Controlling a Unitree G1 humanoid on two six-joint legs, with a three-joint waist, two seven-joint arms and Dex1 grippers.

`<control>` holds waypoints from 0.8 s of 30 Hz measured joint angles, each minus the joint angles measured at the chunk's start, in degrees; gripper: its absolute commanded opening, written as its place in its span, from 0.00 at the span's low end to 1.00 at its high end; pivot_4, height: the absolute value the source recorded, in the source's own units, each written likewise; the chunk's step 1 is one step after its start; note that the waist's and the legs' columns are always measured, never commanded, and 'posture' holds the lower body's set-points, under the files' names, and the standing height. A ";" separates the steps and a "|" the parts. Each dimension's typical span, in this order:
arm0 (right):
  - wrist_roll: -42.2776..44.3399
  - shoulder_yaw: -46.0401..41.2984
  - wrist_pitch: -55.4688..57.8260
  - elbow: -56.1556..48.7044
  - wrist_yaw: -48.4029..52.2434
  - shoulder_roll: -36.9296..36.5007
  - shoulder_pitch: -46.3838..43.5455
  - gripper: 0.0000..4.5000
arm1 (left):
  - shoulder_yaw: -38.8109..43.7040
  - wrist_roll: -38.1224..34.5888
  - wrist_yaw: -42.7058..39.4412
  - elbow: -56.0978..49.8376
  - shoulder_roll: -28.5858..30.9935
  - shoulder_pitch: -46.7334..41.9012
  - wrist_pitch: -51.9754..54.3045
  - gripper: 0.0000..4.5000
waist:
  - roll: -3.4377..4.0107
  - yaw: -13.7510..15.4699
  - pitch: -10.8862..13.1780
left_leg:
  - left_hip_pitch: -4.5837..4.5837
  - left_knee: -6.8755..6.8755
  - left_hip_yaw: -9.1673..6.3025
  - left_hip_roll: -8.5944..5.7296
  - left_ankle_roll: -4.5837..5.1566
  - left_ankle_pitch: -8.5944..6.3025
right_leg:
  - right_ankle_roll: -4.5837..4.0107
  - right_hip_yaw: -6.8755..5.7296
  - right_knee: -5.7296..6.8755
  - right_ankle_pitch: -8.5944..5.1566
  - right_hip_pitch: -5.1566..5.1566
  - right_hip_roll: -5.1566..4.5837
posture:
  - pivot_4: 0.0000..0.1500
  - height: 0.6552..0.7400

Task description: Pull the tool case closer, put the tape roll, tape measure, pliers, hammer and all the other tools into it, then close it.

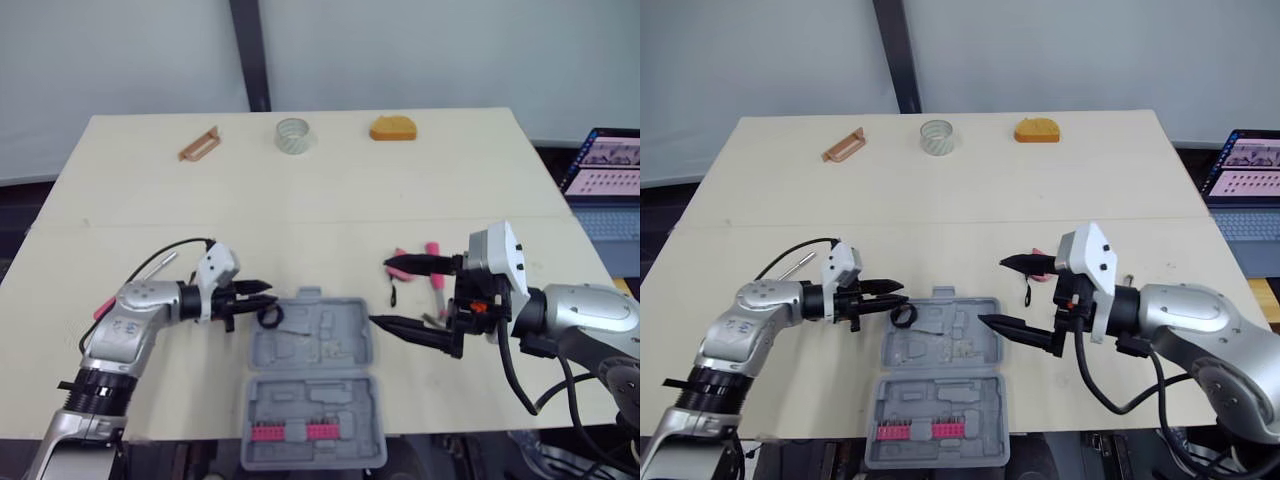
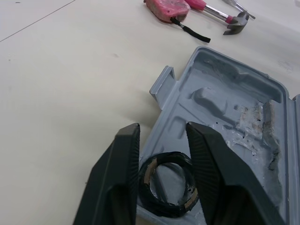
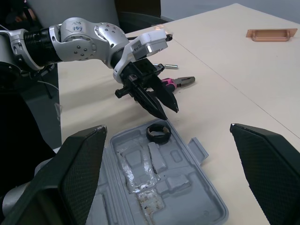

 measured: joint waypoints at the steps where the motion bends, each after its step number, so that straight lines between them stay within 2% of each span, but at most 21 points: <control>1: 0.00 0.00 0.00 0.00 0.00 0.00 0.00 1.00 | -0.02 0.08 0.00 0.05 -0.05 -0.14 -0.35 0.38 | 0.00 -0.01 0.00 | 0.00 0.00 0.00 0.00 0.00 0.00 | 0.00 0.00 0.00 0.00 0.00 0.00 | 1.00 1.00; 15: 0.01 0.01 0.00 -0.01 -0.01 0.00 0.16 1.00 | -3.56 4.61 -0.68 3.78 -0.28 1.47 -9.87 0.38 | 0.00 -0.01 0.00 | 0.00 -0.01 0.00 0.00 0.00 0.00 | 0.00 0.00 -0.02 0.00 0.00 0.00 | 1.00 1.00; 24: 0.04 0.01 0.00 -0.01 -0.01 0.00 0.35 1.00 | -4.02 5.51 -1.25 4.55 -0.26 3.14 -12.11 0.38 | 0.00 0.01 0.00 | 0.00 -0.01 0.00 0.00 0.00 0.00 | 0.00 0.00 -0.03 0.00 0.00 -0.01 | 1.00 1.00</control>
